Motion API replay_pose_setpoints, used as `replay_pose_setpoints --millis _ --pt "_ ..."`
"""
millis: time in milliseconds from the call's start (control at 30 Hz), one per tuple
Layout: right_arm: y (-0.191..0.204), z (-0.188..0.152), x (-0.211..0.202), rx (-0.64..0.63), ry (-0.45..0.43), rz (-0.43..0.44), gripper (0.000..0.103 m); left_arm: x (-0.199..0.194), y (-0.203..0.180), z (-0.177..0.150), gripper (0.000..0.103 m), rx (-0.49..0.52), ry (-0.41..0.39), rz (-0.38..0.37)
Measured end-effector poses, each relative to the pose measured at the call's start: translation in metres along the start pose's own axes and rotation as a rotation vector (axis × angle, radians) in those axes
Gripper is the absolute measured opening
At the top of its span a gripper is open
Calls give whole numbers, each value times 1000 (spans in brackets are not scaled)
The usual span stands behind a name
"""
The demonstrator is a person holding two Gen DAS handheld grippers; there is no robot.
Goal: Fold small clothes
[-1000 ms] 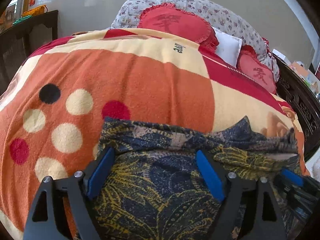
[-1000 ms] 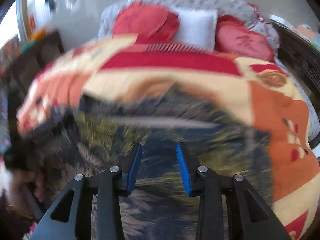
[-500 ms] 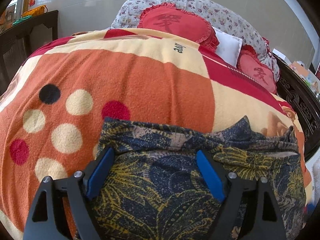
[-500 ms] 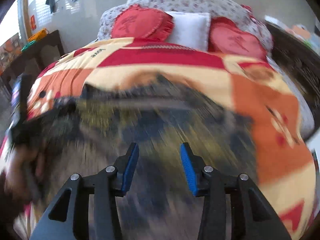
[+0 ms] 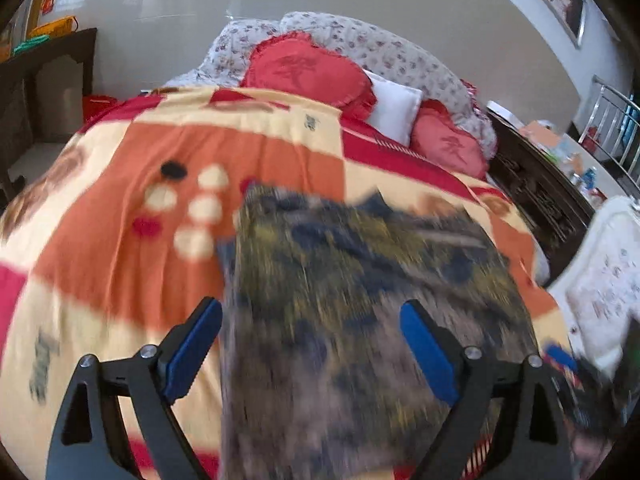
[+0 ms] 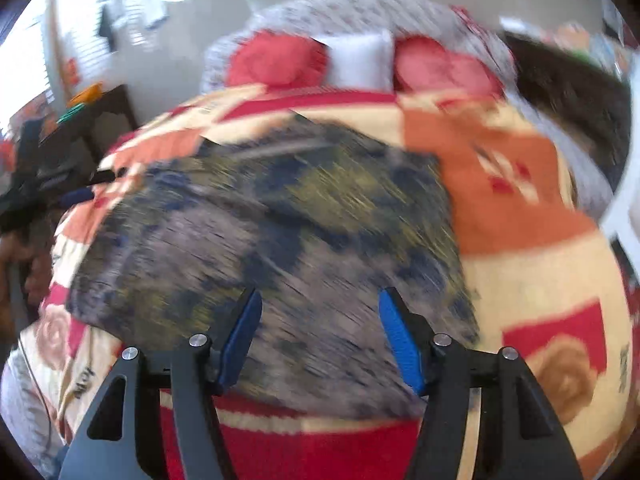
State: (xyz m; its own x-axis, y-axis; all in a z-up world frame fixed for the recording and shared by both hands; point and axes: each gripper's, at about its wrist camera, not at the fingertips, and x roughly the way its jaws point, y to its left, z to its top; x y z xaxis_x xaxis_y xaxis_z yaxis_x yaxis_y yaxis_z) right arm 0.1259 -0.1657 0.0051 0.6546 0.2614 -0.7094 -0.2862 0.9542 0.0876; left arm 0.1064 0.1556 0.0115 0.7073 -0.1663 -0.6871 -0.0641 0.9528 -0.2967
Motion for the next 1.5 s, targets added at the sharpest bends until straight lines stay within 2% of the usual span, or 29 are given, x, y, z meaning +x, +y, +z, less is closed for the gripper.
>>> replay_pose_setpoints --millis 33,100,200,267,333,500,600,667,733,1033,1100,1133,1167,1233,1267,1300,1333,1367,1500 --pt "9 3 7 -15 2 10 49 -4 -3 -16 93 -3 14 -34" --pt "23 3 31 -27 63 -2 49 0 -10 -39 93 8 47 -91" --pt "35 -17 62 -67 148 -20 49 20 -10 -68 90 16 128 -88" --pt "34 -34 62 -85 63 -25 52 20 -14 -85 90 101 96 -85" --pt "35 -33 59 -89 57 -35 53 16 -14 -87 90 108 103 -88" --pt "36 -34 60 -88 53 -36 55 -18 4 -91 91 -52 84 -161" --pt "35 -35 61 -81 48 -27 55 -36 14 -113 93 -170 87 -245" --pt "35 -34 60 -80 48 -27 55 -35 26 -130 93 -294 120 -280" --pt "35 -34 61 -80 49 -27 55 -36 33 -131 93 -332 78 -291" --pt "35 -34 61 -82 49 -28 56 -4 54 -90 100 -513 14 -320" --pt "35 -34 61 -82 49 -27 56 4 51 -84 99 -526 36 -411" --pt "34 -35 61 -82 49 -27 56 7 46 -82 99 -522 57 -482" --pt "34 -34 61 -81 49 -27 56 7 42 -83 99 -509 71 -509" --pt "34 -35 61 -81 48 -26 56 3 38 -80 95 -445 66 -443" --pt "34 -35 61 -81 48 -27 56 3 45 -80 94 -461 56 -415" --pt "34 -35 61 -82 48 -27 56 4 56 -82 87 -507 45 -389" --pt "34 -35 61 -83 48 -28 56 7 67 -84 83 -560 45 -383" --pt "34 -35 61 -83 48 -28 56 9 69 -83 81 -568 52 -379" --pt "34 -35 61 -82 48 -27 56 13 56 -75 78 -477 75 -299"
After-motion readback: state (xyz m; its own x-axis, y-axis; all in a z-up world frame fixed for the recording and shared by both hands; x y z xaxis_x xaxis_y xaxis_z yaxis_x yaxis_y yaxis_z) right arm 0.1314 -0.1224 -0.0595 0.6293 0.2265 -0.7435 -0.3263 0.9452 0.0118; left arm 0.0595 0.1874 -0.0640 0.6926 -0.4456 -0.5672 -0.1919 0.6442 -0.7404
